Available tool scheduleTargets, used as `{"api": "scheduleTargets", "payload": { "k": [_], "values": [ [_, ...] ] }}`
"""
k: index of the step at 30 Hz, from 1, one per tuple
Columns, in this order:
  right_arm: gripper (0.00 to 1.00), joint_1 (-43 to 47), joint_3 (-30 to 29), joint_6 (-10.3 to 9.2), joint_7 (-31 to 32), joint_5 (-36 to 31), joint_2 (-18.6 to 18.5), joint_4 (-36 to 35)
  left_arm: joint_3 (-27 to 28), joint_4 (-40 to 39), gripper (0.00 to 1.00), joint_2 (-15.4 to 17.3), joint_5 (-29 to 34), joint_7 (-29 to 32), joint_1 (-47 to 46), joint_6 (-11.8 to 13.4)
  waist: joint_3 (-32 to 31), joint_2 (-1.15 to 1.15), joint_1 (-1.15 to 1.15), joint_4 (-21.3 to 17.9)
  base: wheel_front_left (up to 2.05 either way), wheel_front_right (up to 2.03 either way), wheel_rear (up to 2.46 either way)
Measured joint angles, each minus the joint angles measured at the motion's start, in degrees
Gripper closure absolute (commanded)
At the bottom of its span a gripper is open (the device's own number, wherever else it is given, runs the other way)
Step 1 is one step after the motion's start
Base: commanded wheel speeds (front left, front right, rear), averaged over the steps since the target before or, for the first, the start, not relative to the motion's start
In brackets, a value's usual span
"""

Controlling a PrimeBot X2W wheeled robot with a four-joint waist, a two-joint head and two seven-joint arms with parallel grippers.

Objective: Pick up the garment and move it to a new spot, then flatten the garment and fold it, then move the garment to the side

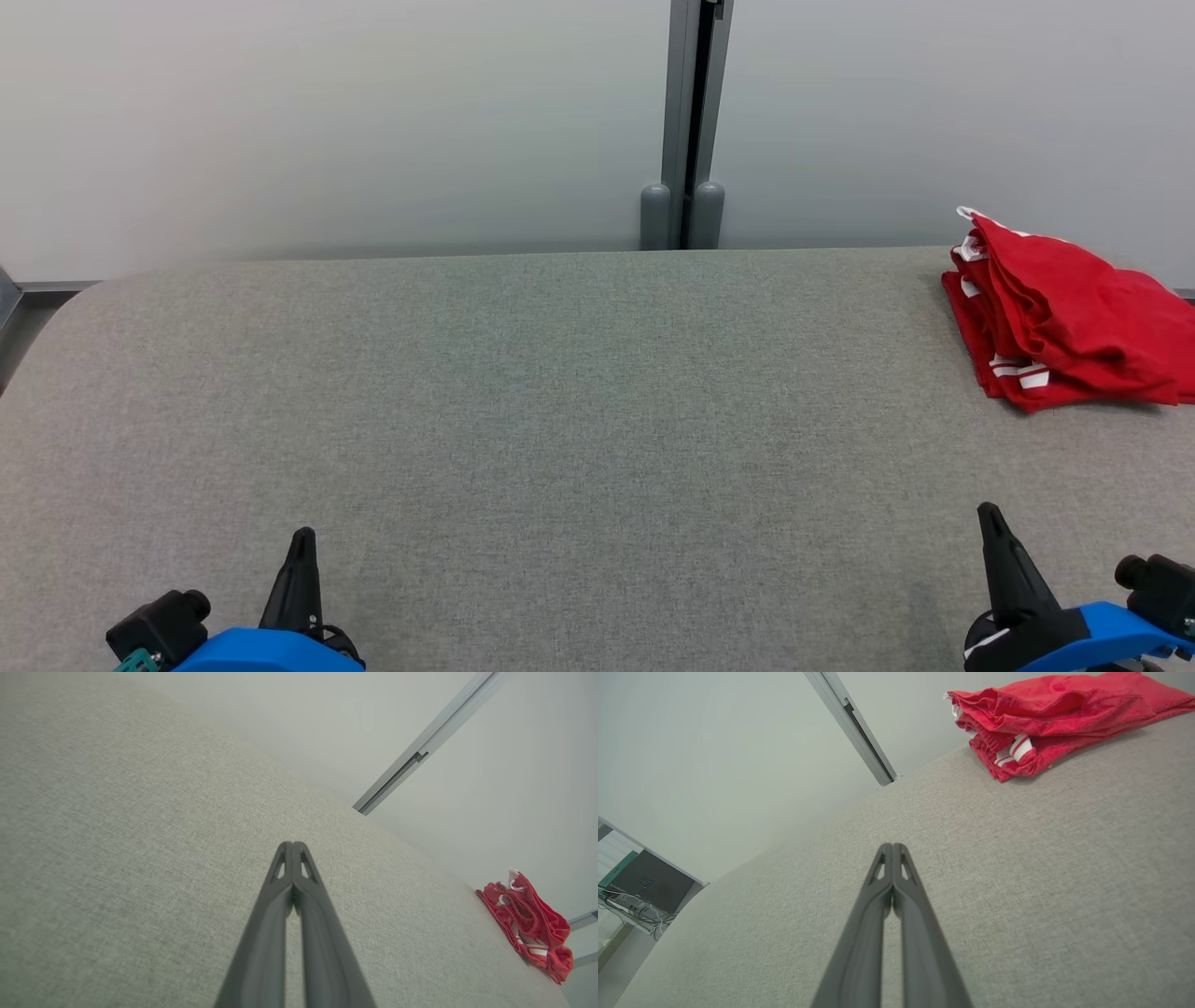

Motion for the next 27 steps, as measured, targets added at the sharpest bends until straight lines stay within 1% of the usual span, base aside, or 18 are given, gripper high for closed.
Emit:
{"api": "scheduleTargets", "payload": {
  "k": [5, 6, 7, 27],
  "values": [
    [1.00, -0.6, 0.0, 0.00, 0.5, 4.5, 0.0, 0.1, 0.6, -0.6, 1.00, -0.3, -3.9, 1.0, -0.3, -0.1, 0.0, 0.00, 0.00, -0.1, 0.00, 0.00, 0.00],
    [1.00, -0.9, 0.0, 0.00, 0.9, 6.2, 0.0, 0.1, 1.0, -0.8, 1.00, -0.4, -5.3, 1.4, -0.6, -0.2, 0.0, 0.00, 0.00, -0.1, 0.00, 0.00, 0.00],
    [1.00, -0.9, 0.0, 0.00, 0.9, 6.2, 0.0, 0.1, 1.0, -0.8, 1.00, -0.4, -5.3, 1.4, -0.6, -0.2, 0.0, 0.00, 0.00, -0.1, 0.00, 0.00, 0.00],
    [1.00, -2.3, 0.1, -0.01, 2.9, 21.8, -0.1, 0.4, 3.8, -2.6, 1.00, -1.6, -18.6, 4.8, -2.1, -0.5, 0.1, 0.00, 0.00, -0.3, 0.00, 0.00, 0.00]
  ]
}}
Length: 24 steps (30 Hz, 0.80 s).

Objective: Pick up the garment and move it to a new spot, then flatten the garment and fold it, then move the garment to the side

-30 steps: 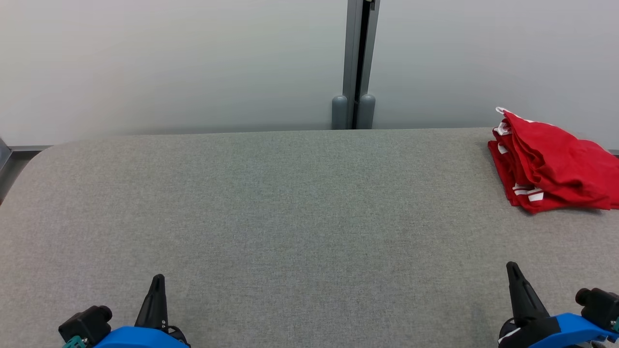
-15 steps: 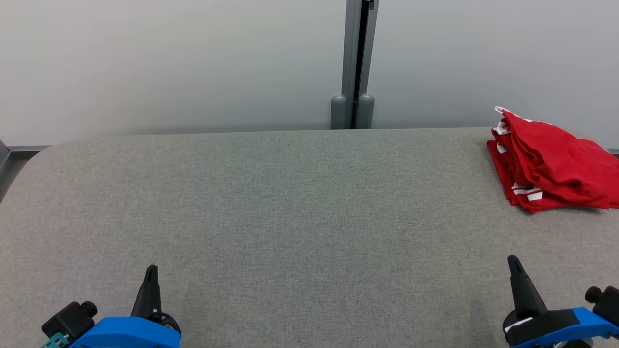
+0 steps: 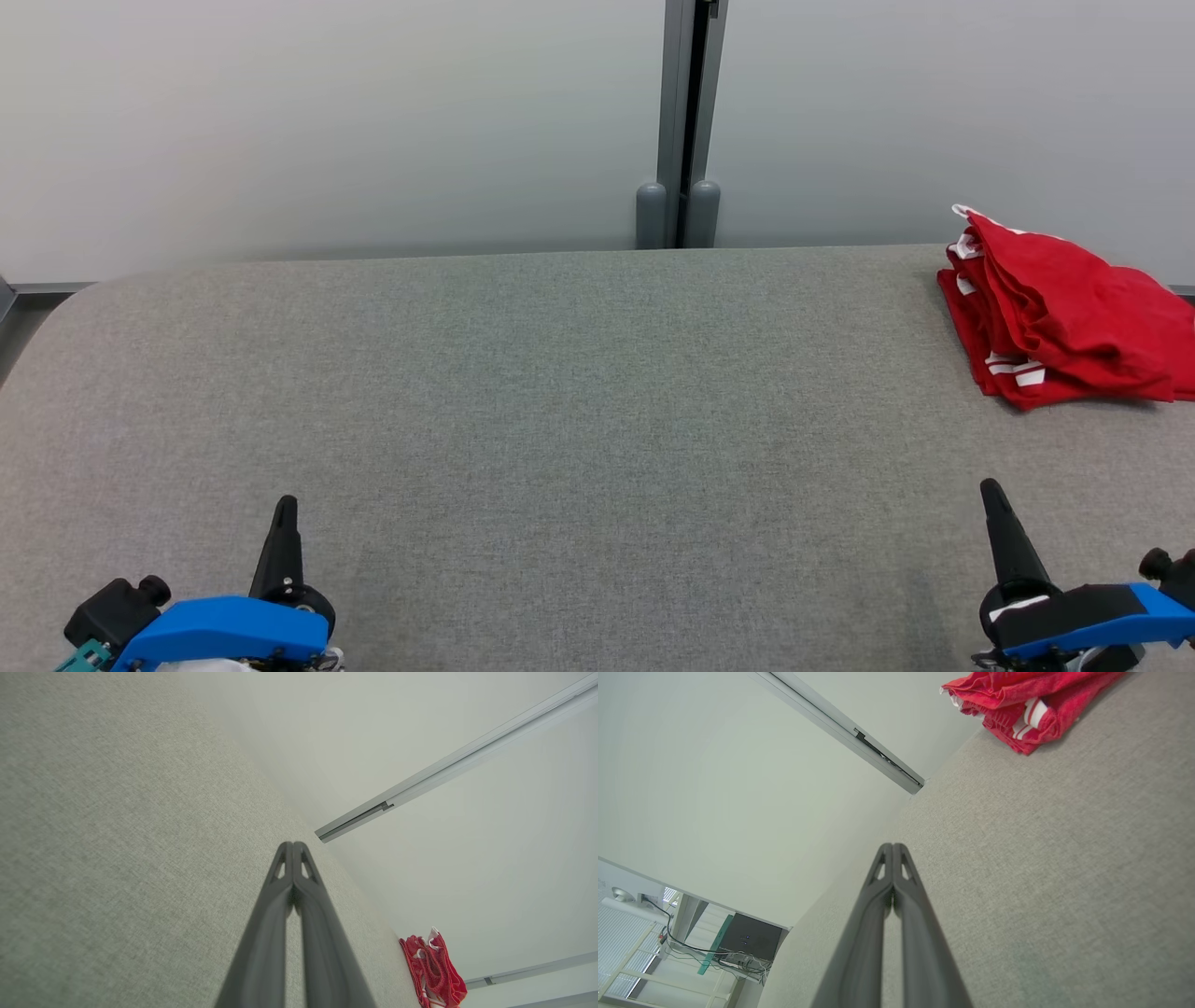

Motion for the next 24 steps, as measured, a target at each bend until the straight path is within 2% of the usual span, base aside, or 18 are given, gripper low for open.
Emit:
{"api": "scheduleTargets", "payload": {
  "k": [24],
  "values": [
    [1.00, -1.9, 0.1, 0.00, 2.0, 15.0, -0.1, 0.3, 2.7, -1.8, 1.00, -1.0, -12.8, 3.2, -1.3, -0.3, 0.1, 0.00, 0.00, -0.3, 0.00, 0.00, 0.00]
  ]
}}
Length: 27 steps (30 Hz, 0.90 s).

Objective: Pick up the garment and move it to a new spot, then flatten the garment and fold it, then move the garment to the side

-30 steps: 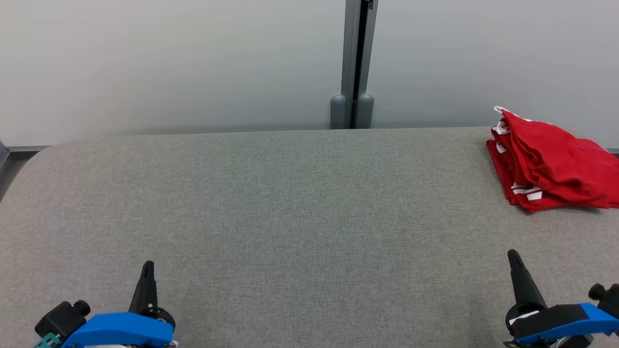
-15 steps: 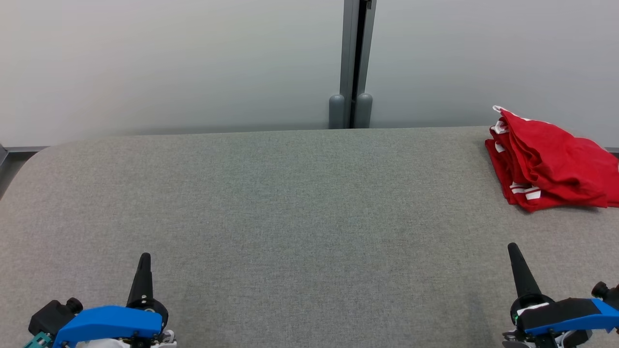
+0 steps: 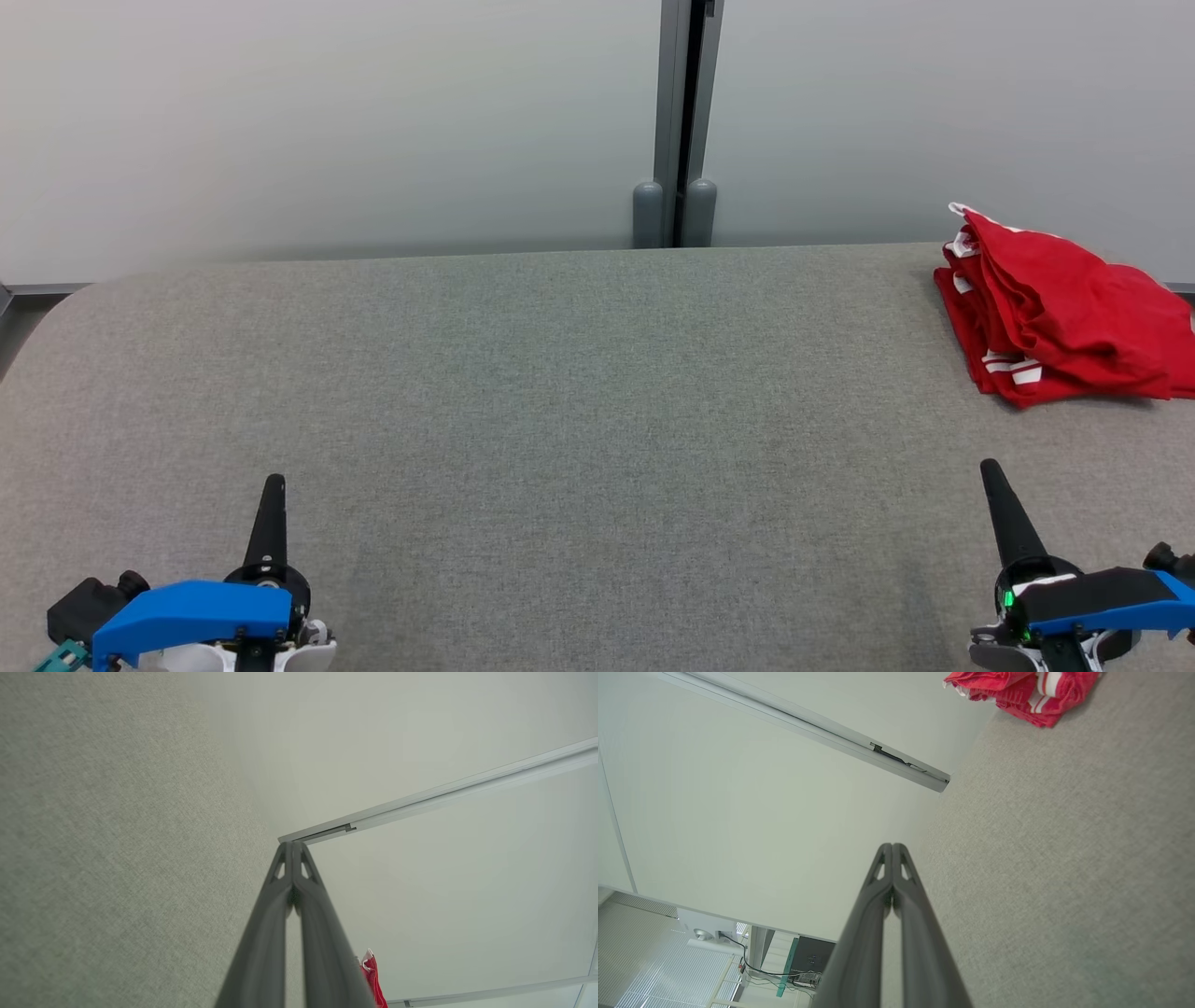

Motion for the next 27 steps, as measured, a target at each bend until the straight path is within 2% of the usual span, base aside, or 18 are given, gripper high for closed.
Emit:
{"api": "scheduleTargets", "payload": {
  "k": [27],
  "values": [
    [1.00, -1.5, 0.0, 0.00, 1.6, 13.7, -0.1, 0.2, 2.5, -1.6, 1.00, -1.1, -11.6, 2.9, -1.2, -0.4, 0.1, 0.00, -0.01, -0.3, 0.00, 0.00, 0.00]
  ]
}}
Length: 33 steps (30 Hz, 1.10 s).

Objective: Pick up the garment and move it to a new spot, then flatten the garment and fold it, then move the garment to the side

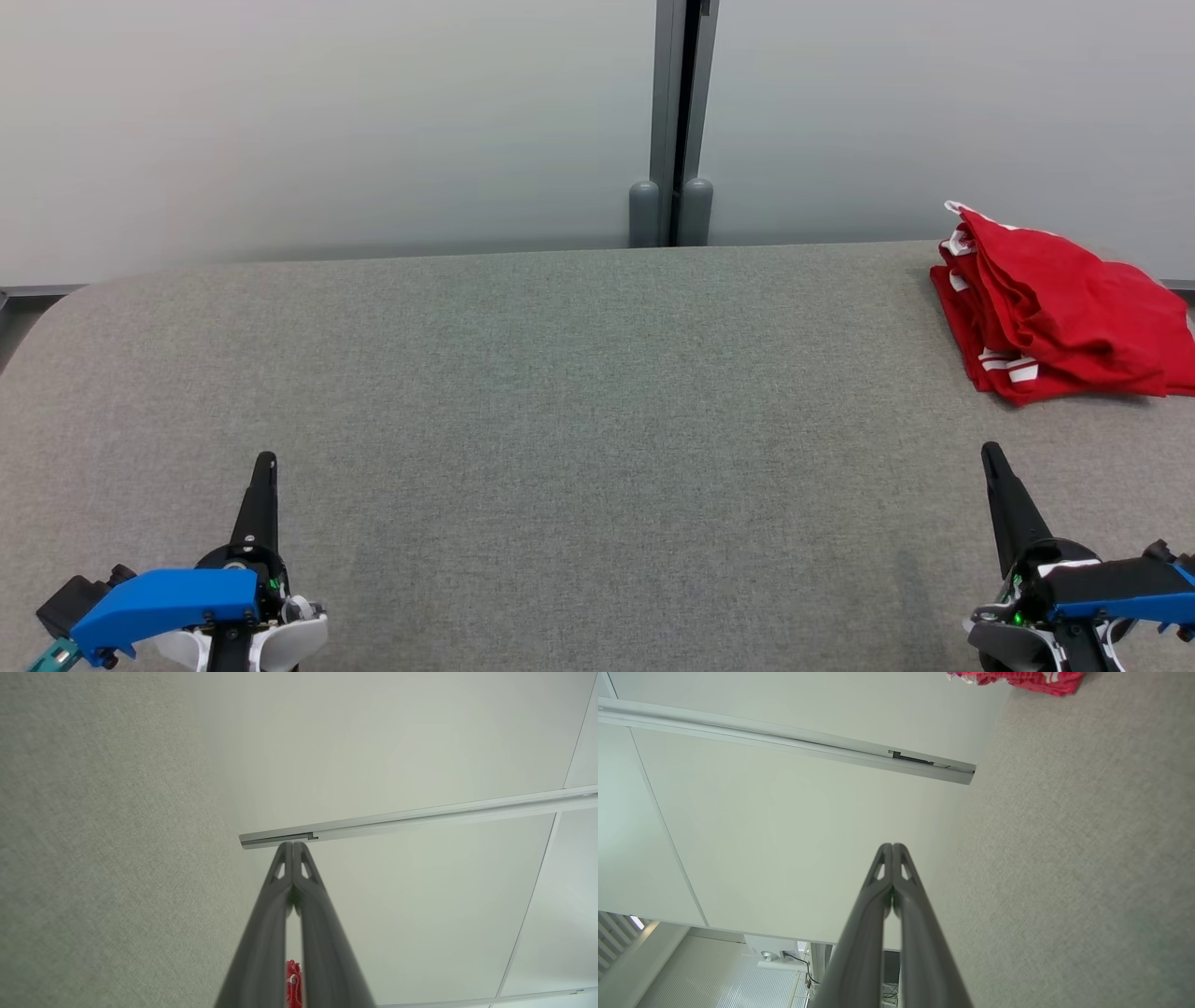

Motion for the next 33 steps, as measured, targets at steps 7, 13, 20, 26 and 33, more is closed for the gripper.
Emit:
{"api": "scheduleTargets", "payload": {
  "k": [7, 13, 20, 26, 33],
  "values": [
    [1.00, -0.6, 0.0, 0.00, 0.5, 3.1, 0.0, 0.0, 0.4, -0.4, 1.00, -0.2, -2.6, 0.8, -0.2, 0.0, 0.0, 0.00, 0.00, -0.1, 0.00, 0.00, 0.00],
    [1.00, -0.7, 0.0, 0.00, 0.7, 5.5, -0.1, 0.1, 0.9, -0.6, 1.00, -0.4, -4.7, 1.4, -0.4, 0.0, 0.0, 0.00, 0.00, -0.2, 0.00, 0.00, 0.00],
    [1.00, -1.1, 0.0, 0.00, 1.0, 8.2, -0.1, 0.1, 1.5, -0.9, 1.00, -0.5, -7.1, 1.9, -0.8, -0.1, 0.1, -0.01, 0.00, -0.2, 0.00, 0.00, 0.00],
    [1.00, -1.2, 0.0, 0.00, 1.4, 10.6, -0.1, 0.2, 1.9, -1.2, 1.00, -0.7, -9.0, 2.4, -1.0, -0.1, 0.1, -0.01, 0.00, -0.3, 0.00, 0.00, 0.00],
    [1.00, -1.3, 0.0, 0.00, 1.4, 11.0, -0.1, 0.2, 1.9, -1.3, 1.00, -0.7, -9.3, 2.5, -1.1, -0.3, 0.1, -0.01, 0.00, -0.3, 0.00, 0.00, 0.00]
  ]
}}
